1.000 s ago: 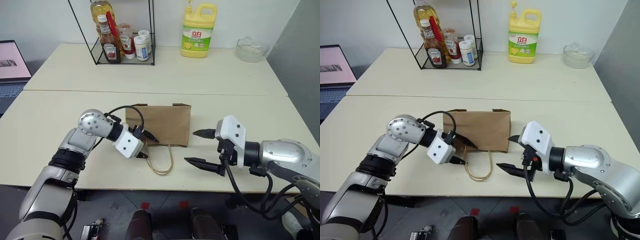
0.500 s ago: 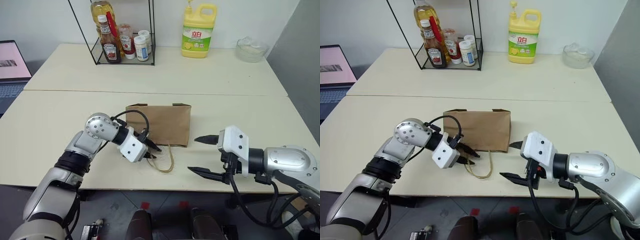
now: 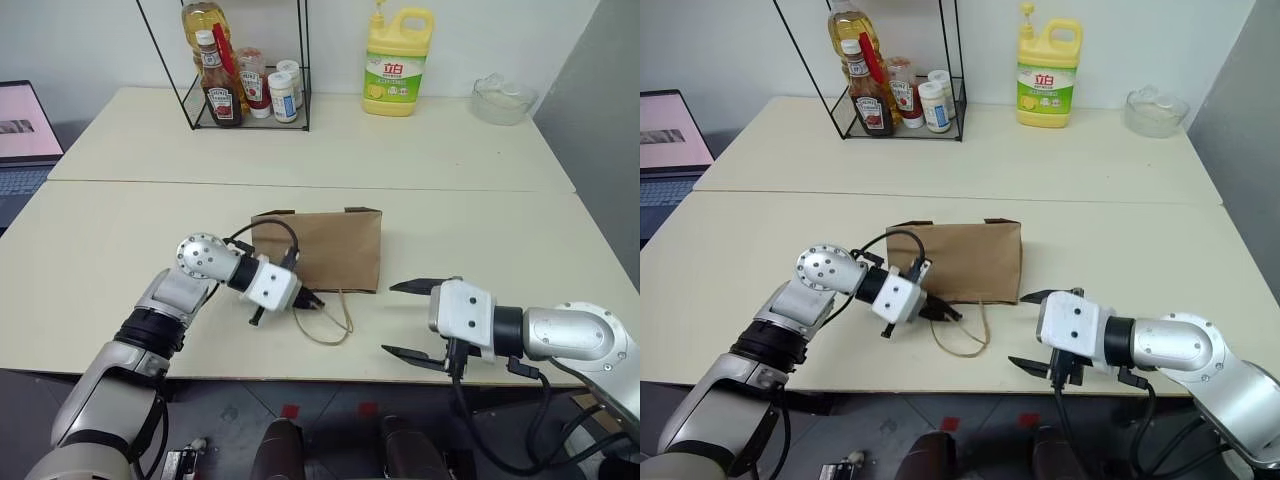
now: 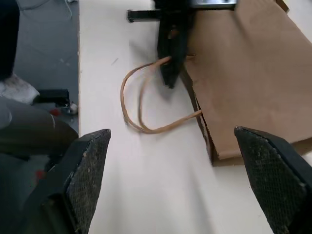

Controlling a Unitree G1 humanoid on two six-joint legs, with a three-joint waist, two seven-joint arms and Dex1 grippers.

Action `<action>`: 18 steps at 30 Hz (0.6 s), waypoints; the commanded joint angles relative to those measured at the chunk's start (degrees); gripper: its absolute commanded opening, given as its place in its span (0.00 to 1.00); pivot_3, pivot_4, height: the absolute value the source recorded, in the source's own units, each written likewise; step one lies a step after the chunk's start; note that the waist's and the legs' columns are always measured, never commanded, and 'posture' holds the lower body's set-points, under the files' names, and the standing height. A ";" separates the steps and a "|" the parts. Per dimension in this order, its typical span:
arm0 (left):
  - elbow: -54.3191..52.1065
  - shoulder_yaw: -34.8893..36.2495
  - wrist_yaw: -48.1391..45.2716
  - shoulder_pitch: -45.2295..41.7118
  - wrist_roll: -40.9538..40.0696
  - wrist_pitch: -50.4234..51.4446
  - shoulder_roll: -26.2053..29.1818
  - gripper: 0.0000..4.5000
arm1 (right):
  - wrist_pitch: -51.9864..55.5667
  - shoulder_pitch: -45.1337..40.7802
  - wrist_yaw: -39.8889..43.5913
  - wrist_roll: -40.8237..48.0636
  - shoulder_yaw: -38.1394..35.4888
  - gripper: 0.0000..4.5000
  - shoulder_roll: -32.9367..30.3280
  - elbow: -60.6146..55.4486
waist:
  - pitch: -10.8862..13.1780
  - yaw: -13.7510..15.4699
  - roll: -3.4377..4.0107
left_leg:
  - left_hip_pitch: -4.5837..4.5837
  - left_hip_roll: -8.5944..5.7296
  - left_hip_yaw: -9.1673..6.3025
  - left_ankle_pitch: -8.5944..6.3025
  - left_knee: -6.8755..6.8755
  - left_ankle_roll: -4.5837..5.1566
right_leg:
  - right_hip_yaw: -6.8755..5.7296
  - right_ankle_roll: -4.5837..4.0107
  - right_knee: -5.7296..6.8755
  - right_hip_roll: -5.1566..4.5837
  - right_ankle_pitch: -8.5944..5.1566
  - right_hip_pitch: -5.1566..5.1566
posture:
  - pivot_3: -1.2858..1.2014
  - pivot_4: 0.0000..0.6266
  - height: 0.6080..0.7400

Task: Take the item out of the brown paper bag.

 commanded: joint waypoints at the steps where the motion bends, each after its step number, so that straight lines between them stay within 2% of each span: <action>1: -3.90 4.22 2.70 -1.64 -4.03 9.98 -0.07 0.01 | -11.67 1.55 1.99 -8.15 3.24 0.95 0.36 1.45 | 0.00 0.00 0.00 | 0.00 0.00 0.00 0.00 0.01 0.00 | 0.00 0.00 0.00 0.00 0.00 0.00 | 0.52 0.24 1.00; 9: -9.48 6.12 4.66 0.30 -6.69 20.03 -0.82 0.01 | -35.99 1.04 4.44 -24.27 12.23 0.95 5.09 12.09 | -0.01 0.01 -0.01 | 0.03 0.00 0.00 0.01 0.06 -0.01 | -0.01 0.00 0.01 0.00 0.00 0.04 | 0.52 0.24 1.00; 18: -9.76 6.99 4.38 1.16 -7.40 22.60 -1.87 0.01 | -42.17 -6.26 4.52 -34.16 18.46 0.95 16.06 23.84 | -0.01 0.04 -0.01 | 0.08 0.00 -0.02 0.05 0.09 -0.09 | -0.02 -0.01 0.08 0.00 0.00 0.07 | 0.52 0.24 1.00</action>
